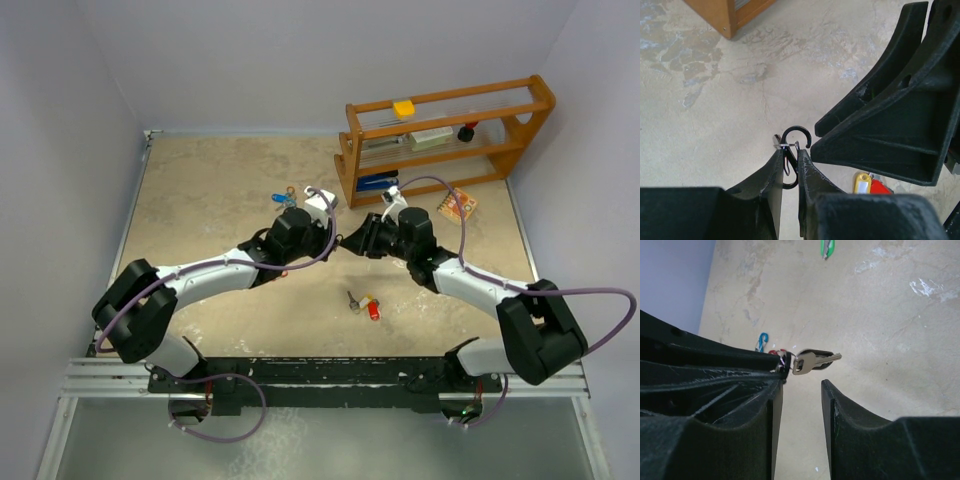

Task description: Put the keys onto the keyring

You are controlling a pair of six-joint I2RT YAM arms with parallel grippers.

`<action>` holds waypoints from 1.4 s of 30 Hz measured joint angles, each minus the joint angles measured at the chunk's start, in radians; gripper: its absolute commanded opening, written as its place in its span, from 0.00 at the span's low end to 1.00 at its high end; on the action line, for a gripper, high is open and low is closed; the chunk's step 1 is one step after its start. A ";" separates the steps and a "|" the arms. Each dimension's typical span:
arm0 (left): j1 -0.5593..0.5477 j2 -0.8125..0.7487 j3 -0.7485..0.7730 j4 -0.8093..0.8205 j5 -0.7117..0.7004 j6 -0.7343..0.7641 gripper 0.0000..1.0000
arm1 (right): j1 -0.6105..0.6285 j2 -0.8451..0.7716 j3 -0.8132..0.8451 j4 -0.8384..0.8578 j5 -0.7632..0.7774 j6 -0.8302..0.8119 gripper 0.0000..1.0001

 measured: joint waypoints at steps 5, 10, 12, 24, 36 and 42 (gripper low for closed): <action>-0.010 0.000 0.000 0.007 -0.006 0.000 0.00 | 0.000 -0.001 0.000 0.041 0.000 0.031 0.39; -0.013 0.006 0.000 0.007 -0.011 0.000 0.00 | 0.000 -0.005 0.000 0.054 0.001 0.045 0.37; -0.014 0.008 0.000 0.006 -0.011 0.000 0.00 | 0.000 -0.005 0.000 0.057 0.001 0.048 0.34; -0.025 0.008 0.000 0.021 0.002 0.000 0.00 | 0.000 0.011 0.000 0.101 -0.001 0.069 0.21; -0.026 0.007 -0.012 0.051 0.002 0.000 0.00 | -0.003 0.030 0.000 0.127 -0.014 0.098 0.00; -0.026 0.002 -0.015 0.055 -0.008 -0.001 0.24 | -0.003 0.030 0.000 0.130 -0.013 0.100 0.00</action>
